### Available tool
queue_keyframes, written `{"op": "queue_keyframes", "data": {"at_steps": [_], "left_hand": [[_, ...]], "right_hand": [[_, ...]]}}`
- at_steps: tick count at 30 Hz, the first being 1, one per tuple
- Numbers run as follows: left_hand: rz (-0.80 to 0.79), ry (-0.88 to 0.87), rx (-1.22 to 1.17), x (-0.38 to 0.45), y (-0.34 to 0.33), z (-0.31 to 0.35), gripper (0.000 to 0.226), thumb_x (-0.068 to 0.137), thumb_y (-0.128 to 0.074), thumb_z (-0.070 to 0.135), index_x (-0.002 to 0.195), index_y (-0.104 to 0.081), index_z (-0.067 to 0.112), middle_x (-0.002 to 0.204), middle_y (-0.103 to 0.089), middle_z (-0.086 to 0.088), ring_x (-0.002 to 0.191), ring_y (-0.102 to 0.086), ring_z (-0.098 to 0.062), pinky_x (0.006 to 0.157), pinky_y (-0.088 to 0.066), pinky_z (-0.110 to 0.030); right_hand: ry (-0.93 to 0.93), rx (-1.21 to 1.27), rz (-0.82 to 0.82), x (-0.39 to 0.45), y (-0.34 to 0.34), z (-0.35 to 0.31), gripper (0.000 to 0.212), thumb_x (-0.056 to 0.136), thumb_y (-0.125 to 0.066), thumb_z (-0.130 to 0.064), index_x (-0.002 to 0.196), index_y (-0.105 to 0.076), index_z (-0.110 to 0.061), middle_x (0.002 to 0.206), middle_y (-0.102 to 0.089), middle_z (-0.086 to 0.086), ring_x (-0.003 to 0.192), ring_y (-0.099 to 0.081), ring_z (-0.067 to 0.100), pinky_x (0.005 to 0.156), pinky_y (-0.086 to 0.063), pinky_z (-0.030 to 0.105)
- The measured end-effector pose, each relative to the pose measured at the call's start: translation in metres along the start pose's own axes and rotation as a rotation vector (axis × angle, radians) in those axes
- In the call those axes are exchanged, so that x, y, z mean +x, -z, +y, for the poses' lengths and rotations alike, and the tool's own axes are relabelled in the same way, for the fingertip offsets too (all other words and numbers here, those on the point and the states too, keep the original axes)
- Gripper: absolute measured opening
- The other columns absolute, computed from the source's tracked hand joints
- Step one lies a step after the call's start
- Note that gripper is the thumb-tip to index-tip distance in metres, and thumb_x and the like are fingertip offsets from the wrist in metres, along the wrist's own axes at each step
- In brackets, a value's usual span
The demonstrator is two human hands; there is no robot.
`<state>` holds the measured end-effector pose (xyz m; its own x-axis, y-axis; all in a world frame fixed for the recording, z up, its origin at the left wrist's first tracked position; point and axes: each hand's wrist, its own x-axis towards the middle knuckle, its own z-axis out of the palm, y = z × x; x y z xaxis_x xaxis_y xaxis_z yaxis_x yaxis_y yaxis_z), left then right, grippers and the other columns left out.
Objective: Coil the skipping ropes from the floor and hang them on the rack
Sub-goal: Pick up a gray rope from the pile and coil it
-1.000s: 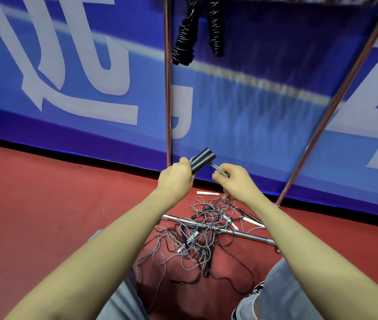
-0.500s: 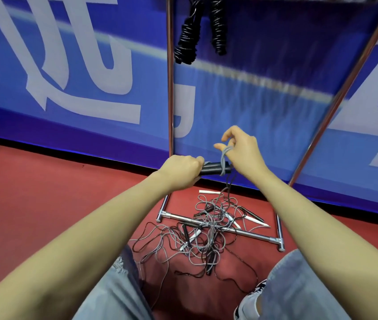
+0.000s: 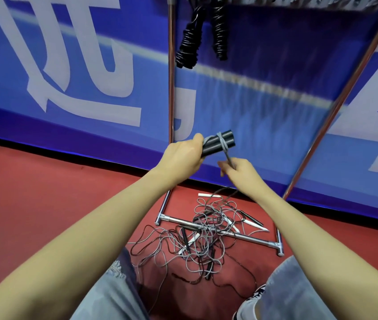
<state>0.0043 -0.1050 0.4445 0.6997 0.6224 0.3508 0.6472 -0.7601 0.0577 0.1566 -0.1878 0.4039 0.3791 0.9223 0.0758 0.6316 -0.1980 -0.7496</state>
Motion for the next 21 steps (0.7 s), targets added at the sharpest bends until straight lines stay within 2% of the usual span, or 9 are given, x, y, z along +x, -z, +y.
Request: {"op": "queue_keyframes", "data": {"at_steps": [5, 7, 9, 12, 13, 15, 17, 19, 21], "left_hand": [[-0.066, 0.166, -0.057, 0.004, -0.018, 0.0, 0.011, 0.097, -0.044, 0.016, 0.1, -0.042, 0.006, 0.093, -0.063, -0.016, 0.082, -0.06, -0.038, 0.059, -0.033, -0.036], [-0.103, 0.219, -0.042, 0.005, -0.024, 0.0, 0.012, 0.095, -0.045, 0.012, 0.103, -0.044, 0.003, 0.096, -0.063, -0.017, 0.085, -0.061, -0.039, 0.059, -0.034, -0.037], [-0.153, 0.246, -0.024, 0.004, -0.031, -0.001, 0.012, 0.093, -0.045, 0.006, 0.105, -0.045, 0.001, 0.099, -0.062, -0.017, 0.088, -0.062, -0.039, 0.06, -0.036, -0.038], [-0.245, 0.197, 0.068, -0.002, -0.04, -0.004, 0.019, 0.089, -0.045, -0.001, 0.108, -0.046, 0.002, 0.102, -0.063, -0.016, 0.09, -0.063, -0.038, 0.062, -0.039, -0.038], [-0.274, 0.169, 0.11, -0.006, -0.044, -0.006, 0.021, 0.088, -0.045, -0.001, 0.109, -0.046, 0.003, 0.102, -0.064, -0.014, 0.089, -0.064, -0.036, 0.062, -0.039, -0.037], [-0.322, 0.084, 0.17, -0.014, -0.051, -0.006, 0.021, 0.09, -0.043, 0.001, 0.111, -0.046, 0.003, 0.103, -0.065, -0.013, 0.09, -0.064, -0.035, 0.062, -0.039, -0.036], [-0.352, -0.009, 0.217, -0.019, -0.053, -0.008, 0.019, 0.093, -0.04, 0.005, 0.111, -0.046, 0.004, 0.101, -0.066, -0.012, 0.088, -0.064, -0.035, 0.061, -0.038, -0.035], [-0.363, -0.095, 0.248, -0.021, -0.051, -0.011, 0.017, 0.094, -0.036, 0.005, 0.108, -0.045, 0.004, 0.096, -0.066, -0.012, 0.083, -0.063, -0.035, 0.06, -0.037, -0.034], [-0.387, -0.191, 0.291, -0.023, -0.046, -0.014, 0.016, 0.094, -0.035, 0.006, 0.107, -0.045, 0.005, 0.091, -0.065, -0.012, 0.079, -0.061, -0.036, 0.059, -0.035, -0.033]], "right_hand": [[0.033, -0.066, -0.068, -0.007, -0.002, -0.01, 0.023, 0.091, -0.058, -0.02, 0.071, -0.06, -0.009, 0.053, -0.047, -0.008, 0.051, -0.041, 0.005, 0.05, -0.035, 0.013], [0.063, -0.11, -0.119, -0.007, -0.002, -0.015, 0.021, 0.088, -0.06, -0.016, 0.068, -0.059, -0.009, 0.055, -0.05, -0.004, 0.052, -0.042, 0.009, 0.052, -0.035, 0.017], [0.104, -0.177, -0.157, -0.007, 0.001, -0.019, 0.021, 0.084, -0.057, -0.011, 0.064, -0.056, -0.007, 0.056, -0.05, 0.002, 0.055, -0.04, 0.017, 0.057, -0.038, 0.031], [0.23, -0.536, -0.169, -0.009, 0.008, -0.024, 0.021, 0.086, -0.049, -0.014, 0.065, -0.048, -0.013, 0.059, -0.047, 0.005, 0.062, -0.042, 0.028, 0.057, -0.03, 0.032], [0.311, -0.686, -0.139, -0.009, 0.012, -0.025, 0.017, 0.088, -0.046, -0.016, 0.073, -0.054, -0.014, 0.066, -0.053, 0.007, 0.068, -0.048, 0.032, 0.058, -0.029, 0.031], [0.5, -0.801, -0.043, -0.007, 0.015, -0.024, 0.029, 0.088, -0.036, -0.021, 0.094, -0.063, -0.014, 0.085, -0.064, 0.007, 0.079, -0.058, 0.035, 0.059, -0.03, 0.031], [0.535, -0.682, 0.024, -0.006, 0.013, -0.022, 0.03, 0.085, -0.035, -0.02, 0.099, -0.061, -0.015, 0.088, -0.065, 0.005, 0.079, -0.059, 0.035, 0.058, -0.037, 0.033], [0.404, -0.456, 0.031, -0.004, 0.009, -0.022, 0.02, 0.083, -0.046, -0.009, 0.1, -0.054, -0.016, 0.074, -0.06, 0.002, 0.073, -0.053, 0.034, 0.06, -0.038, 0.036], [0.28, -0.308, 0.023, -0.001, 0.005, -0.022, 0.024, 0.077, -0.052, -0.004, 0.095, -0.049, -0.02, 0.062, -0.051, -0.004, 0.068, -0.047, 0.028, 0.058, -0.034, 0.035]]}}
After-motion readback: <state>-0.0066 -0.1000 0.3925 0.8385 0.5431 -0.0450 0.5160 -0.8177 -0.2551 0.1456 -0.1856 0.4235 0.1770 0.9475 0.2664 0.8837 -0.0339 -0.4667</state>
